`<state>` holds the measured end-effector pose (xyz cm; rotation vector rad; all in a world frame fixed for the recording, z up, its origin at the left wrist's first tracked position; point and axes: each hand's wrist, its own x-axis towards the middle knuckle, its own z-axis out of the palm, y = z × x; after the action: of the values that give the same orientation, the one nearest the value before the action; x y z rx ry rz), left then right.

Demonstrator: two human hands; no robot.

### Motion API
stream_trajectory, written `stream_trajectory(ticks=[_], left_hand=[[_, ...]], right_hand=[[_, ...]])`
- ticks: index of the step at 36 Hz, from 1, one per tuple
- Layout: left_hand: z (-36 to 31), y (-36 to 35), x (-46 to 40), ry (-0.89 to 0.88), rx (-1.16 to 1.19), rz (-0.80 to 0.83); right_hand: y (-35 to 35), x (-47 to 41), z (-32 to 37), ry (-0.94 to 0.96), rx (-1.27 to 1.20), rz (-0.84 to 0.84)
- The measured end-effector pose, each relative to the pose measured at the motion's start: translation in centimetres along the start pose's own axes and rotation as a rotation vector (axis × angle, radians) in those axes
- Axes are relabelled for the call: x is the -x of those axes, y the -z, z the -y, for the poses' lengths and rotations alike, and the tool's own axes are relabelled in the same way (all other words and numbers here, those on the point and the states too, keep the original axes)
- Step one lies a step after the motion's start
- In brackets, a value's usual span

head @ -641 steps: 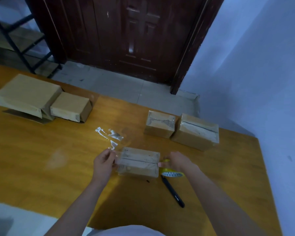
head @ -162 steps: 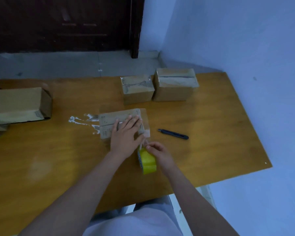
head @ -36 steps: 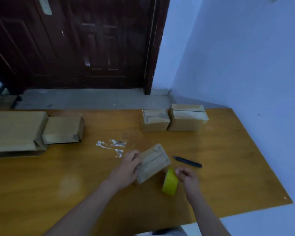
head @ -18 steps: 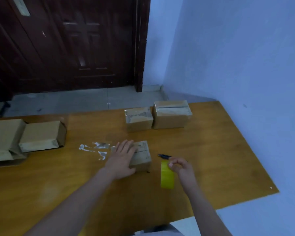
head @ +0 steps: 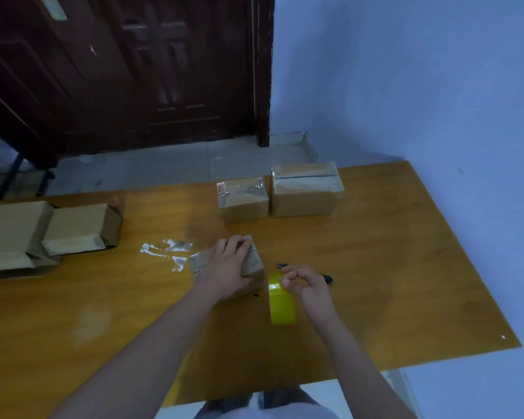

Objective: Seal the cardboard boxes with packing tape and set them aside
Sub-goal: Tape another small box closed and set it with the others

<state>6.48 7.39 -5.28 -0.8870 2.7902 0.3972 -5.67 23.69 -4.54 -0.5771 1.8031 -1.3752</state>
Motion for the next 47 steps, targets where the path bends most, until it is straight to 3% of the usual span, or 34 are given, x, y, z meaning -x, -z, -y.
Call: stream_trajectory(ticks=[12, 18, 21, 24, 32, 34, 41, 45, 47], left_hand=[[-0.8, -0.4, 1.8, 0.028, 0.322, -0.086], [-4.3, 2.6, 2.3, -0.005, 0.845, -0.194], [-5.4, 3.3, 2.2, -0.025, 0.886, -0.239], [-6.1, 4.0, 2.0, -0.01, 0.773, -0.269], [-7.0, 5.4, 1.6, 0.132, 0.723, -0.336], [-6.4, 5.7, 1.4, 0.207, 0.773, -0.342], [-5.5, 8.1, 0.2, 0.565, 1.168, -0.241], [-5.4, 9.9, -0.7, 0.6, 1.231, -0.133], [-5.7, 11.1, -1.2, 0.573, 1.227, -0.159]], right_hand=[[0.8, -1.6, 1.6, 0.067, -0.064, 0.087], [0.8, -2.9, 3.7, 0.033, -0.093, 0.165], [0.8, -3.4, 4.4, 0.058, -0.087, 0.196], [0.9, -3.5, 4.6, 0.076, -0.053, 0.205], [0.5, -1.8, 6.1, 0.241, 0.175, -0.002], [0.2, -1.1, 6.4, 0.228, 0.2, 0.035], [1.6, 1.3, 8.4, 0.135, -0.052, 0.162], [2.7, 2.0, 10.0, 0.177, -0.092, 0.325], [2.7, 2.3, 10.9, 0.213, -0.085, 0.343]])
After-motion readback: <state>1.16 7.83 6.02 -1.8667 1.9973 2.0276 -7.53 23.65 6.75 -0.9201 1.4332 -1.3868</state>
